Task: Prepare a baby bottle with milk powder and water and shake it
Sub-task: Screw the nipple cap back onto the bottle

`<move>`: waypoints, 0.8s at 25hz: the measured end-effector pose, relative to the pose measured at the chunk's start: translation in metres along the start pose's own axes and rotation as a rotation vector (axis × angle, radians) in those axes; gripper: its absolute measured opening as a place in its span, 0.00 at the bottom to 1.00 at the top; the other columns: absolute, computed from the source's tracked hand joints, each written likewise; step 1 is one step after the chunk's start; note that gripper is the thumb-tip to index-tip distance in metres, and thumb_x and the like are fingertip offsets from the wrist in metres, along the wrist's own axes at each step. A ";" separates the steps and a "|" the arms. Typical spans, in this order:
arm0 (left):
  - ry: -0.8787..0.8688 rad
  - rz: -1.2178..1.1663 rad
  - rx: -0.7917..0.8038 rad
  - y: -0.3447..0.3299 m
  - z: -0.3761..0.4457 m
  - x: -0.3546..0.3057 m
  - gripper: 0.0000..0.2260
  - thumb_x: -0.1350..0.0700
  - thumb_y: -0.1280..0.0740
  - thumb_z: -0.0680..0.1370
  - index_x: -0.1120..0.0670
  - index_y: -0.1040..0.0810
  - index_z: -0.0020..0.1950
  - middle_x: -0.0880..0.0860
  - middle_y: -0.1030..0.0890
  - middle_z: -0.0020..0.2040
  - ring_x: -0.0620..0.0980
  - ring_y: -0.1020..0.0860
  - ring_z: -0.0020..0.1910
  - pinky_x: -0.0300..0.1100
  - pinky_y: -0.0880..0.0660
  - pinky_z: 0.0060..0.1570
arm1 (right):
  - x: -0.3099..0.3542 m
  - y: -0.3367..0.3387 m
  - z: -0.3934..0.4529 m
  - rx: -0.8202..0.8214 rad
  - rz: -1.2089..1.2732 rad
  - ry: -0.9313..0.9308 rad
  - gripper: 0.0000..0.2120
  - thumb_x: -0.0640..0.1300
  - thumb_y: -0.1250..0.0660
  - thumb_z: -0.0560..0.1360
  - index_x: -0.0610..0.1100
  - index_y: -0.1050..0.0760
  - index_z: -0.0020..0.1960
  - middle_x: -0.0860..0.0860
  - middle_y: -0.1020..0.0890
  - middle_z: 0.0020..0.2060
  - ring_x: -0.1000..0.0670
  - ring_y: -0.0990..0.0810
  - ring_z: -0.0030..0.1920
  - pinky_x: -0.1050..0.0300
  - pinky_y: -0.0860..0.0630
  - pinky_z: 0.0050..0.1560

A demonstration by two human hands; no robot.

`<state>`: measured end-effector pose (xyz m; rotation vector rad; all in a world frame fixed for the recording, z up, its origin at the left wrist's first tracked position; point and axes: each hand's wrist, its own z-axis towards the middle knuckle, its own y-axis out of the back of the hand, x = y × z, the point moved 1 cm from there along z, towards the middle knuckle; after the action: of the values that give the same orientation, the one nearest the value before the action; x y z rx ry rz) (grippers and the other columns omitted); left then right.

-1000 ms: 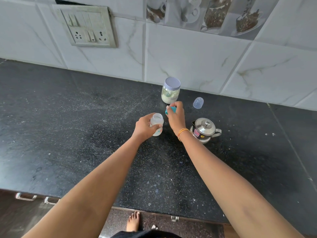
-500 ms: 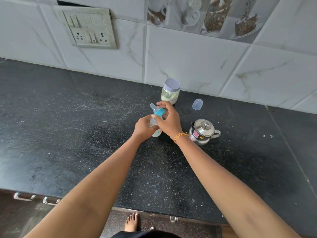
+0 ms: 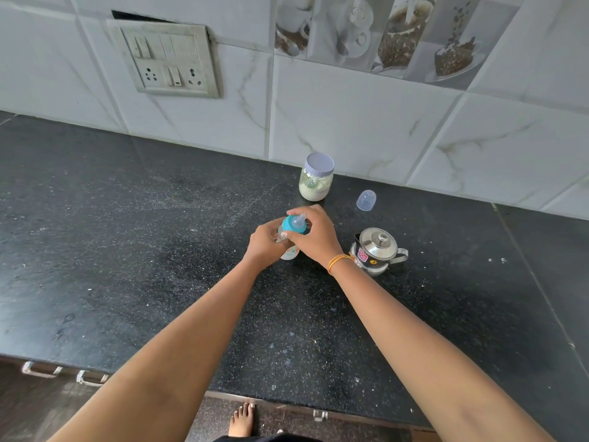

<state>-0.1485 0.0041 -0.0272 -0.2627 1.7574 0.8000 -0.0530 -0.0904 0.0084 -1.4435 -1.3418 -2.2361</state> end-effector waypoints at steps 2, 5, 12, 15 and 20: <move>0.008 -0.002 -0.003 0.000 0.001 0.003 0.24 0.51 0.27 0.71 0.45 0.24 0.66 0.47 0.18 0.59 0.47 0.22 0.61 0.49 0.27 0.65 | 0.003 0.003 0.003 0.039 -0.021 -0.019 0.23 0.37 0.23 0.66 0.46 0.21 0.60 0.49 0.22 0.57 0.55 0.24 0.56 0.61 0.26 0.60; -0.004 0.013 0.006 0.001 0.004 0.006 0.25 0.51 0.25 0.69 0.45 0.23 0.66 0.47 0.17 0.59 0.47 0.21 0.61 0.51 0.27 0.65 | 0.012 0.013 0.012 0.165 -0.113 -0.049 0.24 0.37 0.23 0.66 0.45 0.21 0.61 0.49 0.19 0.59 0.52 0.22 0.59 0.63 0.27 0.57; -0.069 0.028 0.000 0.002 0.006 0.010 0.23 0.53 0.23 0.70 0.50 0.21 0.64 0.48 0.16 0.56 0.45 0.20 0.57 0.44 0.26 0.62 | 0.033 0.024 0.042 0.440 -0.452 0.059 0.21 0.39 0.22 0.61 0.46 0.19 0.53 0.49 0.18 0.50 0.50 0.20 0.51 0.56 0.21 0.50; -0.092 0.022 0.004 0.003 0.007 0.008 0.22 0.56 0.24 0.71 0.50 0.21 0.64 0.47 0.16 0.52 0.44 0.20 0.52 0.42 0.25 0.58 | 0.040 0.018 0.046 0.355 -0.663 0.053 0.22 0.55 0.23 0.62 0.43 0.20 0.49 0.47 0.18 0.44 0.48 0.19 0.46 0.55 0.22 0.43; -0.079 -0.014 0.008 0.006 0.007 0.009 0.24 0.56 0.23 0.69 0.50 0.21 0.64 0.46 0.17 0.51 0.45 0.19 0.53 0.43 0.24 0.56 | 0.038 0.009 0.039 0.312 -0.734 -0.060 0.34 0.70 0.31 0.63 0.45 0.24 0.56 0.50 0.23 0.46 0.47 0.23 0.48 0.54 0.26 0.44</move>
<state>-0.1496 0.0148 -0.0346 -0.2351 1.6829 0.7833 -0.0421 -0.0549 0.0490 -1.0114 -2.4129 -2.1846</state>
